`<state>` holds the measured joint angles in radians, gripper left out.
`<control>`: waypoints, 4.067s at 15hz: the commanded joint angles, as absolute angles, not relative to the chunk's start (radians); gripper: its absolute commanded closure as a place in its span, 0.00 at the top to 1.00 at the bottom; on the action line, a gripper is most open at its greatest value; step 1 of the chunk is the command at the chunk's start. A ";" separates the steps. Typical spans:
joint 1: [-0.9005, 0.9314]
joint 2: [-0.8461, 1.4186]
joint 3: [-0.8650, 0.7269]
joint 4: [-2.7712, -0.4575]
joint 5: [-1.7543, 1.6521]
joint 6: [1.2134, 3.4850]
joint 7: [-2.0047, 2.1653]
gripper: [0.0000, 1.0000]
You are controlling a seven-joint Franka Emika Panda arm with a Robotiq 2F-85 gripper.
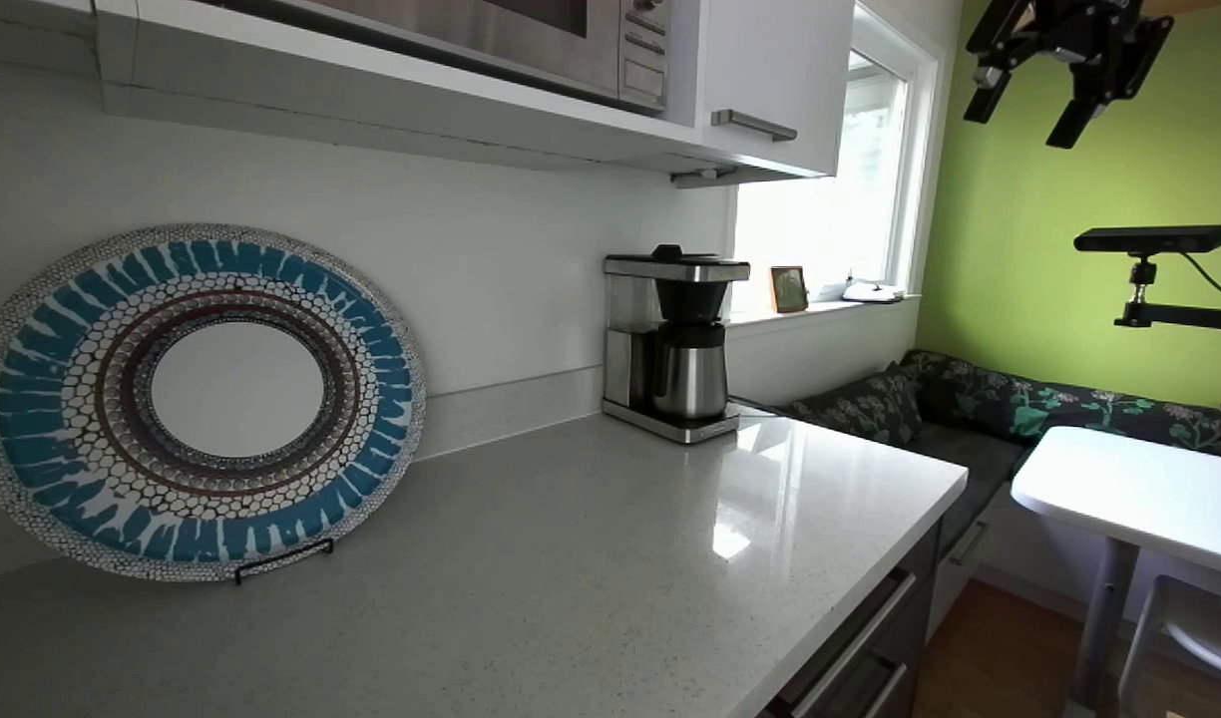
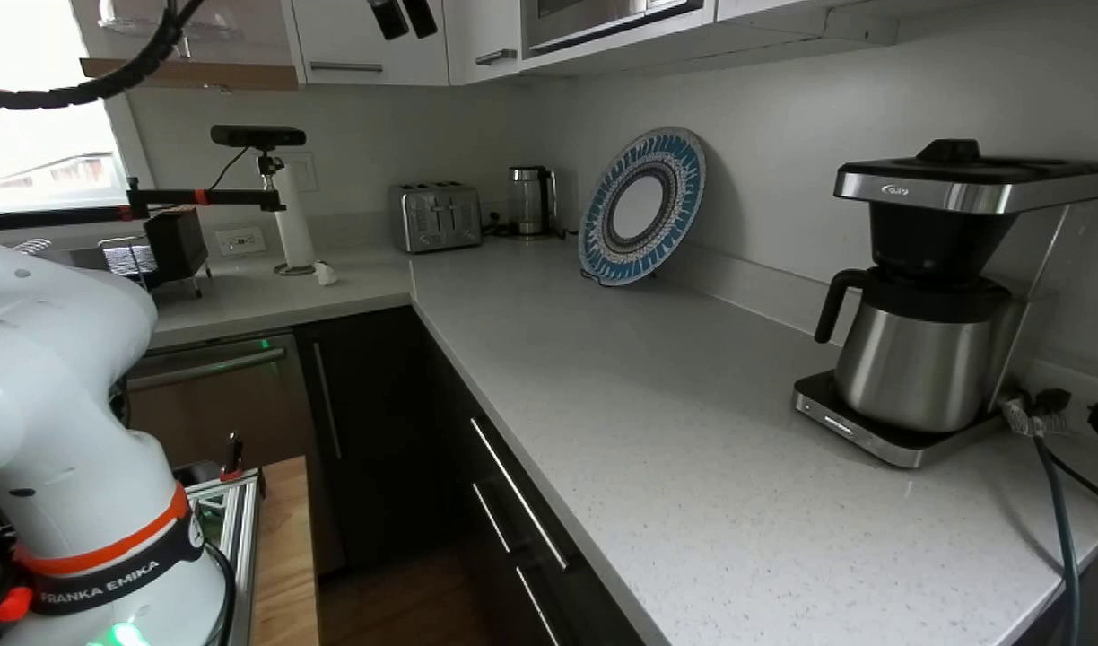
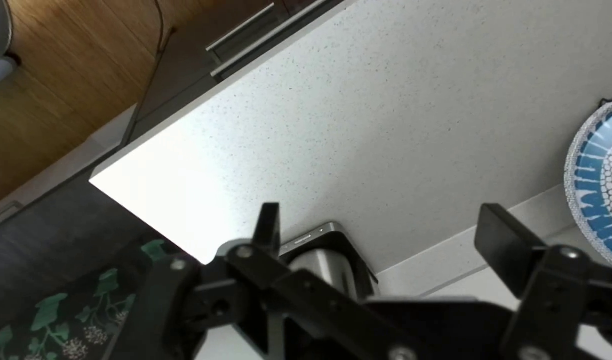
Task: Open the top right cupboard door
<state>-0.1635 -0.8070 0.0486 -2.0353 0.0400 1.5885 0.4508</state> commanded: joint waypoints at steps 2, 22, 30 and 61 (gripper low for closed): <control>-0.214 -0.771 0.051 -1.926 0.067 1.492 0.560 1.00; -0.212 -0.561 -0.035 -1.771 0.159 1.724 0.611 1.00; -0.211 -0.403 -0.087 -1.613 0.198 1.766 0.663 1.00; -0.193 -0.075 -0.161 -1.344 0.412 1.795 0.825 1.00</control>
